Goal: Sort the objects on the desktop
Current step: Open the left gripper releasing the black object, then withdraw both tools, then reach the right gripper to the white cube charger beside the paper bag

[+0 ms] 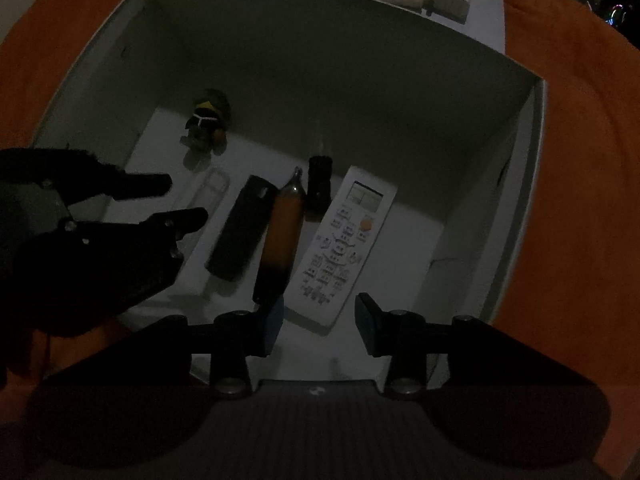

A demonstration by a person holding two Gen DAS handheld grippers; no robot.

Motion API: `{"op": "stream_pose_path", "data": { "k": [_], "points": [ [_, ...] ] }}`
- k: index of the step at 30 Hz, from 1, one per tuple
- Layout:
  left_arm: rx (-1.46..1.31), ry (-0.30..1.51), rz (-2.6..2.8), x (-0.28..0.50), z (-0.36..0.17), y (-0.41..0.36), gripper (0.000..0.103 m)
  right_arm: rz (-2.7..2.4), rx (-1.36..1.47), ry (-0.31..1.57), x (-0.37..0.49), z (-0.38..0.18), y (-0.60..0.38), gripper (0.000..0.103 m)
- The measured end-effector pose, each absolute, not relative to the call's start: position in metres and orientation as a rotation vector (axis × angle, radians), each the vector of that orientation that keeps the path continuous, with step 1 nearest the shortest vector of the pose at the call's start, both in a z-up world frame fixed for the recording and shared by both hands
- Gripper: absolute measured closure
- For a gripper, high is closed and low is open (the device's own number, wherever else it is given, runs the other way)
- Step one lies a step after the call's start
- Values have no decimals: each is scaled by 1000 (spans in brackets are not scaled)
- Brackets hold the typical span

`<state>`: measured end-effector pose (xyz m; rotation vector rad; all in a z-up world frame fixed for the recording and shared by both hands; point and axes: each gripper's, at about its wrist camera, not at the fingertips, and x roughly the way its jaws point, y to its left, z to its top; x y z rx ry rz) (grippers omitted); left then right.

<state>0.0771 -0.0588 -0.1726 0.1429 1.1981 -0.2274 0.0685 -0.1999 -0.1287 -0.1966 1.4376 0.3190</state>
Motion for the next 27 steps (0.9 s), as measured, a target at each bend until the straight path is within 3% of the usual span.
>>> {"op": "stream_pose_path", "data": {
  "k": [5, 15, 27],
  "points": [
    [90, 1164, -250, 90, -142, -52, 59, 326, -178, 1421, 73, -120, -202, 60],
    [-81, 1050, -199, 149, -73, -26, 58, 300, -63, 1274, 116, -62, -222, 60],
    [-183, 1052, -133, 193, -72, -9, 58, 202, 16, 1167, 175, -44, -253, 60]
  ]
}}
